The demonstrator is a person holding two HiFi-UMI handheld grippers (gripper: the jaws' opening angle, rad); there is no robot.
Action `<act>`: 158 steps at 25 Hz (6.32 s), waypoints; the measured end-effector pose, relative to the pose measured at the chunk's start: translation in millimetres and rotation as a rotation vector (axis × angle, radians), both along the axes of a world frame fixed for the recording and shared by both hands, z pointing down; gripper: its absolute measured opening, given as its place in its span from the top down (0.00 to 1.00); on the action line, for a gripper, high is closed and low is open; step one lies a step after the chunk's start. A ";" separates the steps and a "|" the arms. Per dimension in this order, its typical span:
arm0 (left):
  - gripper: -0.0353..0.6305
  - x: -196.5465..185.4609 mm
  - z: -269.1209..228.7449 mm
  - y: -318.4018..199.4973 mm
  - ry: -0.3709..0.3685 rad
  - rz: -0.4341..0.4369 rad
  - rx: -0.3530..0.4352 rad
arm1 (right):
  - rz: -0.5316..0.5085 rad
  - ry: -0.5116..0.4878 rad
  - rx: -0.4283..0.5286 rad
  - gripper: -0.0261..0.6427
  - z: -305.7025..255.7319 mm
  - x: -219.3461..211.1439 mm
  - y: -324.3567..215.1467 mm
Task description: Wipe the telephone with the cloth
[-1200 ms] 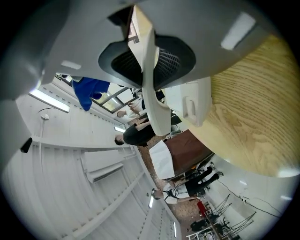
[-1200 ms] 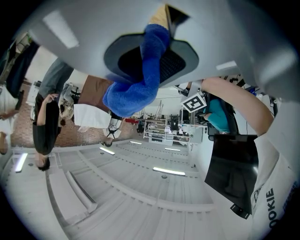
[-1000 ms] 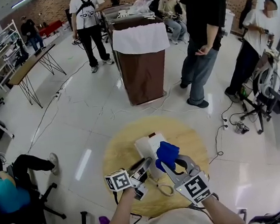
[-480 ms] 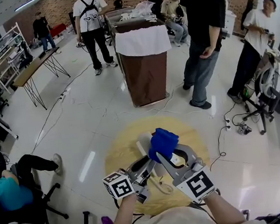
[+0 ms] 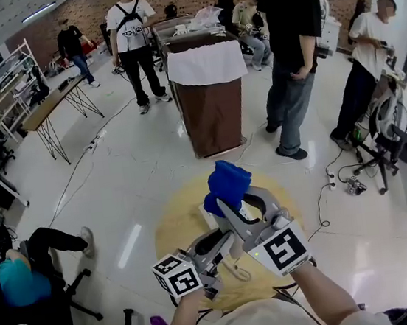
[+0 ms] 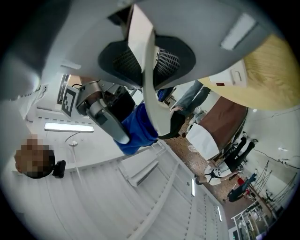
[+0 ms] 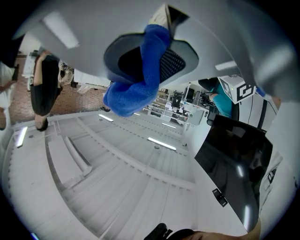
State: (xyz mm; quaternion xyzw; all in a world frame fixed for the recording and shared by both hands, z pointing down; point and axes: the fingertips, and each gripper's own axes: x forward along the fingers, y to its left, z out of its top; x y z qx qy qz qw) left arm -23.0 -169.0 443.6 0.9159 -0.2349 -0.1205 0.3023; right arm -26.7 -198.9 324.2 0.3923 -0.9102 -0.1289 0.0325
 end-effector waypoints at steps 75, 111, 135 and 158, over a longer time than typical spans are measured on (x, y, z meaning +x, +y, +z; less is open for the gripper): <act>0.84 -41.3 -66.0 -16.5 0.089 -0.081 0.071 | 0.097 -0.033 -0.194 0.86 83.1 29.0 31.2; 0.84 -13.2 -44.5 18.6 0.024 0.016 0.061 | 0.071 0.013 -0.033 0.86 14.0 19.9 -1.6; 0.84 8.8 -19.5 29.9 -0.085 0.044 0.049 | -0.058 0.093 0.034 0.86 -27.6 -28.8 -22.3; 0.84 6.1 -15.4 16.8 -0.108 0.001 0.038 | -0.182 0.080 0.026 0.86 -21.4 -62.4 26.7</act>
